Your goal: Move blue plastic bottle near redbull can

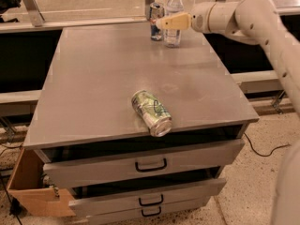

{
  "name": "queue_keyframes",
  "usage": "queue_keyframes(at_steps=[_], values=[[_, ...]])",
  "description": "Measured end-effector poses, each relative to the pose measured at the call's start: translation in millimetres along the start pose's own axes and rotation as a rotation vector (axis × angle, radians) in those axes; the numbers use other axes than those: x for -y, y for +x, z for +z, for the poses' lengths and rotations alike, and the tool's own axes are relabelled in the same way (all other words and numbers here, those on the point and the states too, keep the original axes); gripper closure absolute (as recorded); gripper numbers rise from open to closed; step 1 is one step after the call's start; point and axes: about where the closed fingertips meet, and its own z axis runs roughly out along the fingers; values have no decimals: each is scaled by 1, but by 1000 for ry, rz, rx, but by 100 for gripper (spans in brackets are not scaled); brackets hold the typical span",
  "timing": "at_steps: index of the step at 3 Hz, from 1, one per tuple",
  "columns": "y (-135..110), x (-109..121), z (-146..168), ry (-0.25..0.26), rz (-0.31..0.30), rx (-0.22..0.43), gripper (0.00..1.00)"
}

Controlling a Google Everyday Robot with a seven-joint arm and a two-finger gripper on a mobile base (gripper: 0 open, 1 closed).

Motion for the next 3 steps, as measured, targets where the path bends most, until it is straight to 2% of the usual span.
queue_keyframes(at_steps=[1, 2, 3], values=[[-48, -39, -96, 21, -62, -40, 0], [-79, -98, -180, 50, -94, -67, 0], [-95, -111, -234, 132, -136, -89, 0]])
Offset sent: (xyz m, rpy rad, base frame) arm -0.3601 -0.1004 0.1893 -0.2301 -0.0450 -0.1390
